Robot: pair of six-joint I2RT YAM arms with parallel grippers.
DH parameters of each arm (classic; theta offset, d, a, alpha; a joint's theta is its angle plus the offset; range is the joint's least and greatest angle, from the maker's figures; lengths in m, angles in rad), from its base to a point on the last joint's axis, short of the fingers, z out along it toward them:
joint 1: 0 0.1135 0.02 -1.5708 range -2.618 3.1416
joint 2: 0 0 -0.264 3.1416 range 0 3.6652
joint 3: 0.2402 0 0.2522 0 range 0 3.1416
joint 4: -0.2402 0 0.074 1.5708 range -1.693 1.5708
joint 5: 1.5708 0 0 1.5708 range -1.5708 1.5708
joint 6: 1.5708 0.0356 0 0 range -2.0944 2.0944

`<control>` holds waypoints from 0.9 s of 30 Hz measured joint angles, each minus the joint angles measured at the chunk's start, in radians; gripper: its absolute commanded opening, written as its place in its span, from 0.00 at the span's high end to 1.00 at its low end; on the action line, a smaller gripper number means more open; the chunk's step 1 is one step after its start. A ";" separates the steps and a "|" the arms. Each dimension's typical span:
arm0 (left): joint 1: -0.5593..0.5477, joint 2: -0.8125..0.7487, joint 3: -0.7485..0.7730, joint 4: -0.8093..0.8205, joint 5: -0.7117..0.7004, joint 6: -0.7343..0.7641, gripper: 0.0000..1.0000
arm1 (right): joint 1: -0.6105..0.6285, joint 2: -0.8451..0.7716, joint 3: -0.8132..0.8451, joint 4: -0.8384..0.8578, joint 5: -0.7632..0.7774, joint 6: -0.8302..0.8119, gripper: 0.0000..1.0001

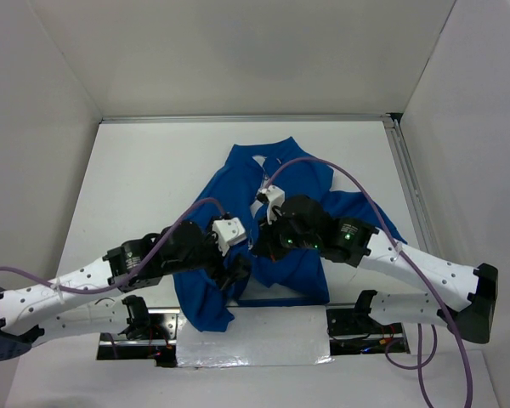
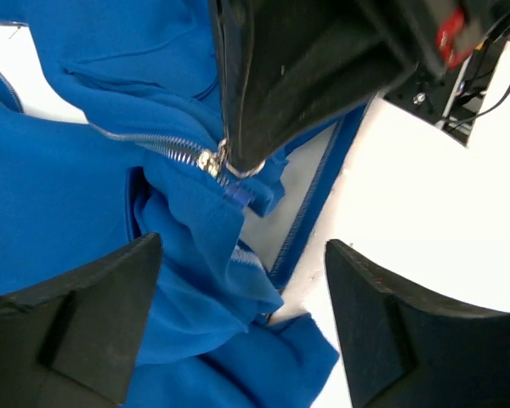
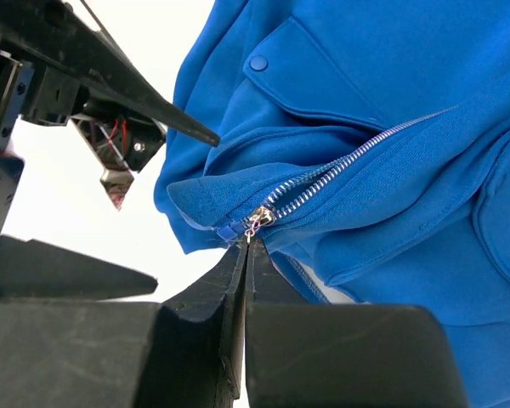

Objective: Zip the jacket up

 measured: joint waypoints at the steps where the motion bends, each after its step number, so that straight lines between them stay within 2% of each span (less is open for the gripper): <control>1: -0.001 -0.012 -0.012 0.006 -0.003 0.019 0.13 | -0.009 0.000 0.000 0.000 -0.013 -0.001 1.00; 4: -0.002 -0.023 -0.030 0.021 -0.027 0.050 0.18 | -0.029 0.000 0.000 0.000 -0.049 -0.005 1.00; 11: -0.003 0.032 -0.048 0.091 -0.116 0.093 0.40 | -0.055 0.000 0.001 0.000 -0.122 -0.012 1.00; 15: -0.004 0.031 -0.087 0.150 -0.171 0.120 0.40 | -0.069 0.000 0.002 0.000 -0.153 -0.016 1.00; 19: -0.005 -0.010 -0.119 0.195 -0.178 0.140 0.45 | -0.095 0.000 0.002 0.001 -0.185 -0.017 1.00; 22: -0.005 -0.047 -0.126 0.220 -0.164 0.154 0.62 | -0.109 0.001 0.002 0.002 -0.203 -0.017 1.00; 23: -0.005 -0.053 -0.126 0.227 -0.156 0.156 0.79 | -0.111 0.002 0.005 0.001 -0.204 -0.016 1.00; 24: -0.005 -0.056 -0.126 0.232 -0.150 0.154 0.92 | -0.112 0.004 0.008 0.002 -0.203 -0.016 1.00; 25: -0.005 -0.057 -0.126 0.234 -0.145 0.167 1.00 | -0.112 0.005 0.013 0.002 -0.199 -0.016 1.00; 27: -0.005 -0.056 -0.127 0.241 -0.130 0.170 1.00 | -0.112 0.007 0.022 0.001 -0.162 -0.017 1.00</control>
